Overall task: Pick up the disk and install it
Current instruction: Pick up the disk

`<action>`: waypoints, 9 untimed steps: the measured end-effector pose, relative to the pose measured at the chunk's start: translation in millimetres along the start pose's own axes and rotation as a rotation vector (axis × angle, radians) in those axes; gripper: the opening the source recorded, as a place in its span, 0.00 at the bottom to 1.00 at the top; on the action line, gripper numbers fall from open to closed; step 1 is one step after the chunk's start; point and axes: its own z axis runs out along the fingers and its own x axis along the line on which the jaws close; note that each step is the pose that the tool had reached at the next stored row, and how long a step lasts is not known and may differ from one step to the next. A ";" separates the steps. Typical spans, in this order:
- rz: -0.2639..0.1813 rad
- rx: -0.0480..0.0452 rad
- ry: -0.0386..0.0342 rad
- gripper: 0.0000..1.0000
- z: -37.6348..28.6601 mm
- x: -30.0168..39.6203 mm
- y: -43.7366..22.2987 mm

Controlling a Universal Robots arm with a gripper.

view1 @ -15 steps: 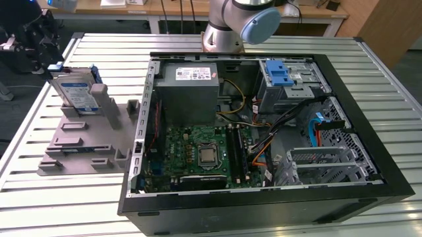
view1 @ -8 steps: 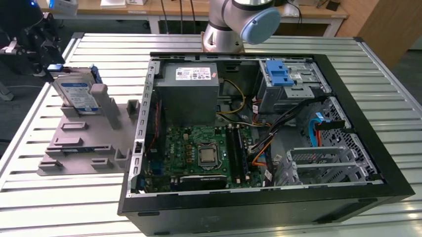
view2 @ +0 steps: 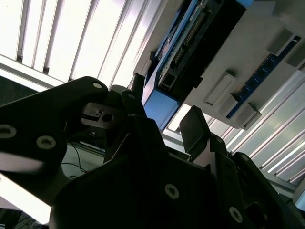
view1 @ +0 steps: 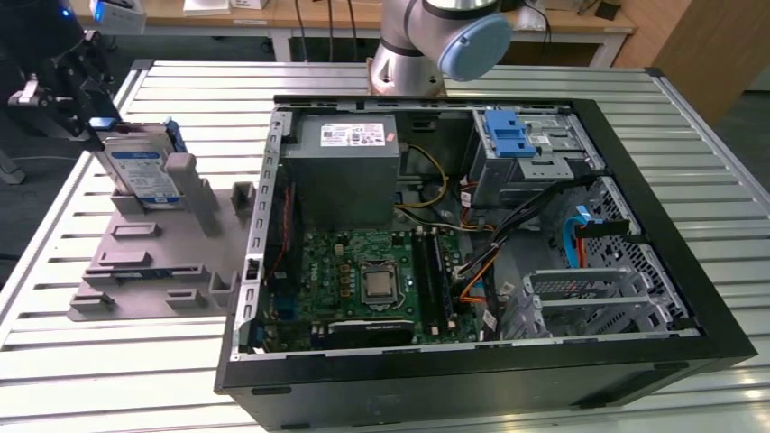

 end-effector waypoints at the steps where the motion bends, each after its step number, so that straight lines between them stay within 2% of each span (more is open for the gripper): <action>1: 0.002 0.0001 -0.0001 0.58 0.9 0.0 0.0; 9: 0.004 -0.0001 0.0000 0.58 6.5 0.1 0.1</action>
